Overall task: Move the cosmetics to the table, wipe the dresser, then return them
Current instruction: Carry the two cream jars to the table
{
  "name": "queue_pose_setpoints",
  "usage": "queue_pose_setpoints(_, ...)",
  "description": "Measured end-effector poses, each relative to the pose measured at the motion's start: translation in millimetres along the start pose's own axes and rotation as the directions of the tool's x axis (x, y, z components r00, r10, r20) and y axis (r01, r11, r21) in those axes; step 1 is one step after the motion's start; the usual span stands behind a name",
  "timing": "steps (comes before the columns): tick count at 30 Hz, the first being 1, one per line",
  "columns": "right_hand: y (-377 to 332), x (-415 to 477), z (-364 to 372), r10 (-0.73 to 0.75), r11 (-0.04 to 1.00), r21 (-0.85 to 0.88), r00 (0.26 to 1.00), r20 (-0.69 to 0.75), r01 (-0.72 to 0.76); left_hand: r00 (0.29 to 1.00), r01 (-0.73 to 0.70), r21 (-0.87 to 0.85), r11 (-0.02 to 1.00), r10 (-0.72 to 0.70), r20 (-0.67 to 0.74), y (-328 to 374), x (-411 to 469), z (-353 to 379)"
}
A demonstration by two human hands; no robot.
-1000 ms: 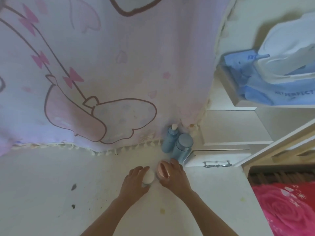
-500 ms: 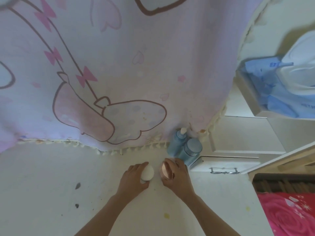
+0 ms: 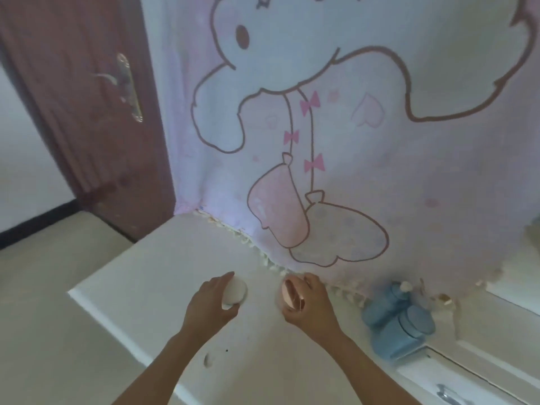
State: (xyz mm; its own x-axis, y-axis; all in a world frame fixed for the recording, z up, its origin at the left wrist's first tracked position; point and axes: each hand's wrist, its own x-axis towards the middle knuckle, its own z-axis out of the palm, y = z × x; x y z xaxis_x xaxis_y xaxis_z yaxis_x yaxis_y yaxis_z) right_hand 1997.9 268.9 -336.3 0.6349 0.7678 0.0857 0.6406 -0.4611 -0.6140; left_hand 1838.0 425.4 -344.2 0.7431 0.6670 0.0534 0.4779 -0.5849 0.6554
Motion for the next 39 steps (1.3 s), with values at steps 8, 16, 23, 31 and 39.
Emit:
queue_pose_setpoints(8, -84.1, -21.0, 56.9, -0.369, 0.929, 0.087, 0.903, 0.222, 0.358, 0.891, 0.321, -0.149, 0.935, -0.352, -0.287, -49.6, -130.1, -59.1)
queue_pose_setpoints(16, -190.0, -86.4, 128.4, -0.591, 0.801, 0.239, 0.66, 0.463, 0.549, 0.602, 0.553, -0.287, 0.782, -0.614, -0.51, -89.0, -272.8, -113.6)
queue_pose_setpoints(23, -277.4, -142.3, 163.1, -0.68, 0.711, 0.284, 0.525, 0.512, 0.644, 0.391, 0.615, -0.402, 0.678, -0.705, -0.591, -116.3, -359.1, -163.6)
queue_pose_setpoints(31, -409.3, -228.0, 235.4, -0.748, 0.612, 0.307, 0.406, 0.526, 0.729, 0.316, 0.634, -0.393, 0.666, -0.686, -0.655, -176.2, -492.7, -253.1)
queue_pose_setpoints(39, -507.7, -279.5, 292.2, -0.775, 0.594, 0.357, 0.395, 0.493, 0.721, 0.268, 0.655, -0.356, 0.667, -0.645, -0.716, -232.4, -578.1, -322.6)
